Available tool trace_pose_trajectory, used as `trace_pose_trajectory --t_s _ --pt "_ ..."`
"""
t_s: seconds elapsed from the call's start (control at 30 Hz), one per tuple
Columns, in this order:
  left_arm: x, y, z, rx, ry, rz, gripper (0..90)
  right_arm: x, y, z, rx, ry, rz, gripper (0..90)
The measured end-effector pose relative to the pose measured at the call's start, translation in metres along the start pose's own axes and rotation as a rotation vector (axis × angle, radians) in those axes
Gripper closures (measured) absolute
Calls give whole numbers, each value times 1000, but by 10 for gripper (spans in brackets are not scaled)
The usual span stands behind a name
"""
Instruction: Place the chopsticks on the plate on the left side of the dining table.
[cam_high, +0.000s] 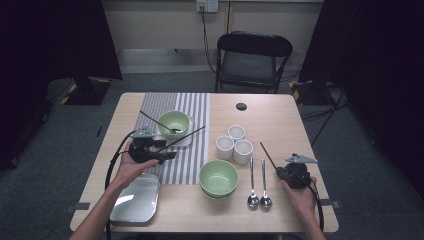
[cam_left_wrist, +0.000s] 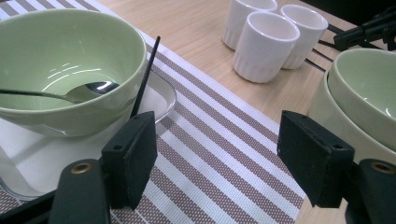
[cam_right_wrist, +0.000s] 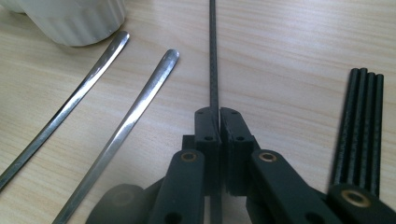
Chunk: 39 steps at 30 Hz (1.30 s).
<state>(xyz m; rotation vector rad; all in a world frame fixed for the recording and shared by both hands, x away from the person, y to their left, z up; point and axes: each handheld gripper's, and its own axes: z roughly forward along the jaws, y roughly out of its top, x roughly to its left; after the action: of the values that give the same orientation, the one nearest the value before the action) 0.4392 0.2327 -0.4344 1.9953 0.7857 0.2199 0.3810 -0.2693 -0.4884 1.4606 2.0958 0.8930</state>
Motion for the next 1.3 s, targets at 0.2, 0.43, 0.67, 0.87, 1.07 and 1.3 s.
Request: trace_pose_trajectory --t_s 0.2,0.43,0.67,0.87,1.07,1.3 --pt "0 0 0 -5 -4 -6 286 -1 5 -10 -51 10 24 867" --pt "-4 2 2 11 -4 23 284 3 9 -20 -98 20 24 867" --pt "-4 2 2 14 -13 16 283 5 16 -30 -140 46 17 867" --pt "-6 4 -1 -1 -20 10 282 12 29 -47 -222 93 14 867" --pt "-9 6 -2 -18 -11 14 279 19 35 -53 -247 112 -6 866" --pt "-17 13 -2 -29 -35 44 279 30 47 -66 -287 142 -48 867"
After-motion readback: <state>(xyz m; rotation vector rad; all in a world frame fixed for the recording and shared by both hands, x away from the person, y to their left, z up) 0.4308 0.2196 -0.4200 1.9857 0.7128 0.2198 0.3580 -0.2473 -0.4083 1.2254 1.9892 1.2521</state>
